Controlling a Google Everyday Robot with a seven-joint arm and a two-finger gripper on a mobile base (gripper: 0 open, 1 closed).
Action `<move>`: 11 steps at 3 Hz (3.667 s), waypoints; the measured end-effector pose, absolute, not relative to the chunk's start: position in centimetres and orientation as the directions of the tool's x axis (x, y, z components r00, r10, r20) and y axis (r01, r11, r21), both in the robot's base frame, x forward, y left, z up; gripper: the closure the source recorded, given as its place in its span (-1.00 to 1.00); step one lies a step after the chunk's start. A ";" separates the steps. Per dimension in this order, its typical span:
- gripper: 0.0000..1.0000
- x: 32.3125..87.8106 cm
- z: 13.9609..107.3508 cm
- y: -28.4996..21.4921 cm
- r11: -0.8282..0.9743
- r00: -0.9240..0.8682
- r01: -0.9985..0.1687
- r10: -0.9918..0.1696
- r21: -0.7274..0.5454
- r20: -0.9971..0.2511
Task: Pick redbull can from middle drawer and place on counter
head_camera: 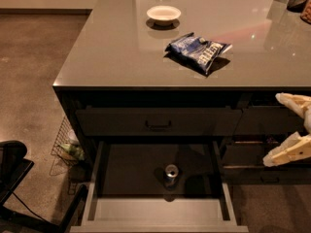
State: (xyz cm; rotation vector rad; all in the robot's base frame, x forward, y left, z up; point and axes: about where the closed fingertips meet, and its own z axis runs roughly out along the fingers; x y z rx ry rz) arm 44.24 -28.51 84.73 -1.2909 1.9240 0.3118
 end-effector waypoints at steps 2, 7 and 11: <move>-1.00 47.9 68.6 -23.6 0.474 -0.104 -0.871 -0.430 -0.127 -0.897; -1.00 52.7 51.1 -12.7 0.316 -0.062 -0.944 -0.450 -0.094 -0.891; 0.21 52.1 42.9 -6.1 0.234 -0.132 -0.972 -0.413 0.035 -0.901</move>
Offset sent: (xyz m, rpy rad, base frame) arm 0.0608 0.0627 -0.2492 0.4660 -0.1102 0.0397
